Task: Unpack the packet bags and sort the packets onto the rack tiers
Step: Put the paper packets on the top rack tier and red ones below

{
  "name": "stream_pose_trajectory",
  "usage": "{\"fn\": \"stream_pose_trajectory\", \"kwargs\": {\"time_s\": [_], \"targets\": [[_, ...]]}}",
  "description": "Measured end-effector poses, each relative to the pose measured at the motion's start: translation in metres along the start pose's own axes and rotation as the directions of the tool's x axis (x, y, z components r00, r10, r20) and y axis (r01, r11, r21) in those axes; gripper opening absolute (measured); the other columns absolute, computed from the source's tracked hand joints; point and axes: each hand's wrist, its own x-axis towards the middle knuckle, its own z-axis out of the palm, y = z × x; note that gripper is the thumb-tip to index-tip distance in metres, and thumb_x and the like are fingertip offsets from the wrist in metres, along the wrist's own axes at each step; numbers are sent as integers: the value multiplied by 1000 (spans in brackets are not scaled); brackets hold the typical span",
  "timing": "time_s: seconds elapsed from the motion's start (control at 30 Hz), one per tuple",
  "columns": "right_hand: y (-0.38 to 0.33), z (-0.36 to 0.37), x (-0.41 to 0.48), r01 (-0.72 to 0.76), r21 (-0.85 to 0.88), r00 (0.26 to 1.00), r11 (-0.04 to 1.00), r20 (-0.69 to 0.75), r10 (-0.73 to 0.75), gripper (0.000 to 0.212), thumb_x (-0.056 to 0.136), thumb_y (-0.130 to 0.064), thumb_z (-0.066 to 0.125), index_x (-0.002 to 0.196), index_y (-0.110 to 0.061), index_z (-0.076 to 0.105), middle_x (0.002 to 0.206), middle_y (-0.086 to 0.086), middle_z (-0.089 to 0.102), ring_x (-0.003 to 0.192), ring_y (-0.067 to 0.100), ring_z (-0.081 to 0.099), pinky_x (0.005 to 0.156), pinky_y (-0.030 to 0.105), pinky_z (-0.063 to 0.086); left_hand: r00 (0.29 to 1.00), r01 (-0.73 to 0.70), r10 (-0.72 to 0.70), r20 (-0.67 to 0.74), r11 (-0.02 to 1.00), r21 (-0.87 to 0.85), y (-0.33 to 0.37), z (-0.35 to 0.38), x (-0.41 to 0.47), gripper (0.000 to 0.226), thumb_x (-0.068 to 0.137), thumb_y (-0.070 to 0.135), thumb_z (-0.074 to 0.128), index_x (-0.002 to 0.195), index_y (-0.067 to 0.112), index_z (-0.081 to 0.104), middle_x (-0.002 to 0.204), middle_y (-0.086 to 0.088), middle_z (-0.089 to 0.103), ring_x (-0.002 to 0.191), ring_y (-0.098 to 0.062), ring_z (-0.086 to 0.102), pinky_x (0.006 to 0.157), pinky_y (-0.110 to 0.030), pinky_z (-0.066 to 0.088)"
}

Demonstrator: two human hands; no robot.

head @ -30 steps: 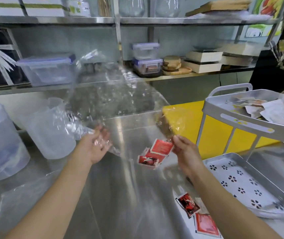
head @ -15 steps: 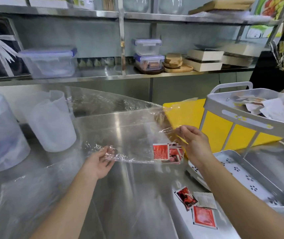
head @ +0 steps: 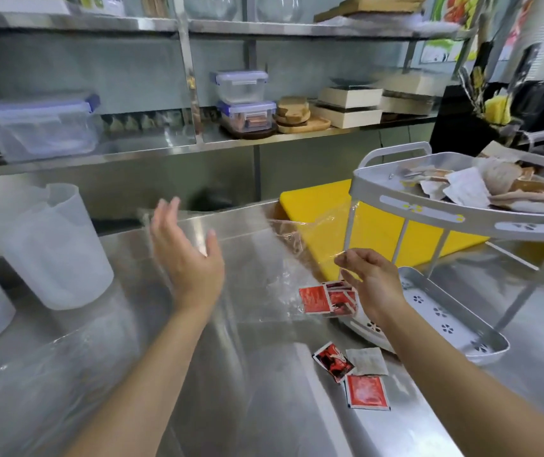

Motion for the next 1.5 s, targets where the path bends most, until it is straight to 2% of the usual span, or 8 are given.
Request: {"fn": "stream_pose_trajectory", "kwargs": {"time_s": [0.17,0.33,0.47,0.77,0.97,1.2,1.4,1.5], "targets": [[-12,-36,-1,65,-124,996,990,-48,-72,11,85,-8,60,74,-10,61,75,6,68,80,20,63,90,40,43,651,-585,638,410,767,-264,76,49,-16,32,78,18,59,109,11,62,108,-8,68,102,-17,53,89,-28,34],[-25,-76,-7,129,-157,984,979,-100,-145,12,84,-9,62,72,-12,64,63,-4,71,80,22,62,88,40,44,575,-464,277,770,885,28,119,100,-42,79,78,45,66,138,10,29,110,-10,64,103,-32,58,86,-39,38],[-30,-105,-13,142,-166,963,976,-203,-175,20,82,-6,63,65,-17,65,60,-5,69,76,24,58,82,38,43,417,-370,8,909,915,162,134,131,-47,29,85,40,61,100,15,56,100,-7,67,98,-31,61,70,-34,42],[-27,-156,-12,227,-12,831,974,-520,-200,20,84,-2,60,69,-15,61,64,6,60,65,18,55,64,25,44,565,-692,651,507,709,-138,164,167,-106,36,72,12,67,107,9,58,99,-10,67,91,-30,61,80,-38,42],[-24,-171,-7,243,113,799,963,-586,-132,18,86,-2,58,71,-12,60,64,7,57,64,16,54,63,24,44,102,-814,938,333,271,-513,105,152,-170,11,74,18,55,85,17,56,94,-5,56,89,-23,54,80,-33,37],[-29,-169,-9,172,24,874,985,-465,-141,11,85,-4,60,74,-8,61,68,8,61,64,13,61,71,26,52,-113,-366,106,988,920,-141,95,176,-179,76,86,49,48,146,24,10,157,-2,10,144,-27,9,117,-42,11],[-31,-160,-14,115,-117,924,987,-353,-149,11,82,1,61,74,-5,61,62,8,59,49,11,60,47,24,52,-177,218,-28,984,974,67,122,192,-196,67,73,23,61,131,23,27,135,-5,41,120,-31,47,94,-40,41],[-29,-165,-11,64,-179,936,982,-331,-122,2,82,-2,64,80,-3,63,68,10,58,57,17,58,52,28,53,-244,65,-25,970,997,42,128,191,-187,48,84,25,55,128,17,36,127,-8,50,113,-30,52,85,-38,44]]}}
